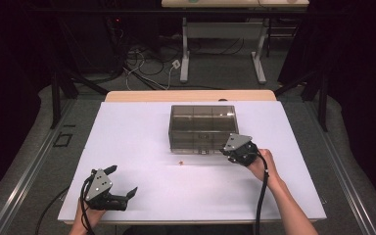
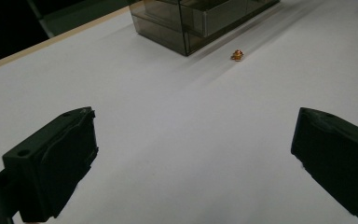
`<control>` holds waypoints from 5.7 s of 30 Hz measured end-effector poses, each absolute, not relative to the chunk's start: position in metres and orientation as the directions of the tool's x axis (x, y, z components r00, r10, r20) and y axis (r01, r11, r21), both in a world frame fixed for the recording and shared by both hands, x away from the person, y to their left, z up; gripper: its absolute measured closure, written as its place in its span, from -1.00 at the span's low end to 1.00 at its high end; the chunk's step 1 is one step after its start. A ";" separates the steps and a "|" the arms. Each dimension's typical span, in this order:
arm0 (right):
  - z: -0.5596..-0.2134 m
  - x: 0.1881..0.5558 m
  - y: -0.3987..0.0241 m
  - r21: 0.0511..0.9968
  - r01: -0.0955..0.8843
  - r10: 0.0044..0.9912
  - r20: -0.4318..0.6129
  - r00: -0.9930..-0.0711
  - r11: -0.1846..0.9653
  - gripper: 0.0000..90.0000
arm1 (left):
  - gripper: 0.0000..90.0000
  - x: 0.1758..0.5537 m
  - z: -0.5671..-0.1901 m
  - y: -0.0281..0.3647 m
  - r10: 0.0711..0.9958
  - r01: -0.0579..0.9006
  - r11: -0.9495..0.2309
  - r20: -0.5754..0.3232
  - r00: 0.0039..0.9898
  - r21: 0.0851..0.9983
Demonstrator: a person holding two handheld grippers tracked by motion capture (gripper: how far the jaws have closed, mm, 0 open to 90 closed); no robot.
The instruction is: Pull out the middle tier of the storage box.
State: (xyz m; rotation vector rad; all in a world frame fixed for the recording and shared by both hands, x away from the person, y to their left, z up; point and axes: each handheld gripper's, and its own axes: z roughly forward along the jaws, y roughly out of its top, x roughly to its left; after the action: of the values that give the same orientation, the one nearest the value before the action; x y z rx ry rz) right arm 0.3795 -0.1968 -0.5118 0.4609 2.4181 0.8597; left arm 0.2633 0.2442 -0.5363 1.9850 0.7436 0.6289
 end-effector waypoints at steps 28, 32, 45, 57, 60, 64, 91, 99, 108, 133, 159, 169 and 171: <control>-0.510 0.375 -0.197 0.645 0.137 0.449 -0.350 -0.822 0.752 0.73 | -1.00 0.263 -0.537 0.244 0.714 0.257 -0.407 0.130 0.688 0.877; -0.509 0.375 -0.198 0.640 0.136 0.443 -0.347 -0.827 0.756 0.73 | -1.00 0.263 -0.536 0.244 0.712 0.257 -0.409 0.131 0.689 0.876; -0.509 0.373 -0.199 0.643 0.150 0.448 -0.330 -0.831 0.751 0.73 | -1.00 0.263 -0.536 0.244 0.713 0.254 -0.412 0.136 0.688 0.875; -0.510 0.372 -0.201 0.659 0.144 0.457 -0.331 -0.825 0.738 0.69 | -1.00 0.263 -0.536 0.244 0.711 0.255 -0.414 0.136 0.689 0.874; -0.508 0.373 -0.204 0.674 0.156 0.472 -0.315 -0.823 0.722 0.60 | -1.00 0.263 -0.536 0.244 0.711 0.256 -0.414 0.135 0.690 0.874; -0.504 0.372 -0.207 0.708 0.166 0.493 -0.285 -0.822 0.686 0.53 | -1.00 0.263 -0.536 0.244 0.711 0.256 -0.414 0.135 0.690 0.873; -0.503 0.387 -0.203 0.807 0.285 0.715 -0.226 -0.662 0.518 1.00 | -1.00 0.265 -0.537 0.242 0.709 0.253 -0.424 0.145 0.691 0.870; -0.506 0.391 -0.197 0.811 0.288 0.733 -0.234 -0.639 0.509 1.00 | -1.00 0.265 -0.538 0.241 0.706 0.259 -0.421 0.135 0.696 0.869; -0.508 0.390 -0.193 0.807 0.287 0.719 -0.225 -0.657 0.515 0.98 | -1.00 0.264 -0.537 0.241 0.707 0.260 -0.425 0.139 0.693 0.867; -0.494 0.353 -0.205 0.797 0.343 0.671 -0.103 -0.734 0.497 -0.46 | -1.00 0.264 -0.538 0.238 0.711 0.259 -0.435 0.152 0.687 0.862; -0.510 0.306 -0.226 0.795 0.379 0.689 -0.066 -0.722 0.473 -0.86 | -1.00 0.264 -0.539 0.238 0.712 0.268 -0.427 0.138 0.688 0.864; -0.516 0.296 -0.233 0.799 0.397 0.701 -0.043 -0.712 0.452 -0.95 | -1.00 0.265 -0.540 0.232 0.702 0.266 -0.445 0.148 0.697 0.855; -0.516 0.295 -0.234 0.801 0.387 0.699 -0.054 -0.713 0.456 -0.98 | -1.00 0.265 -0.540 0.231 0.699 0.262 -0.444 0.148 0.700 0.857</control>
State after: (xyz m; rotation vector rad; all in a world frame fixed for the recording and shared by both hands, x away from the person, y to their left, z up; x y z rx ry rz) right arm 0.2951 -0.2341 -0.5163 0.9171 2.3344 1.1411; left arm 0.2649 0.2311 -0.5402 2.0202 0.7356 0.6223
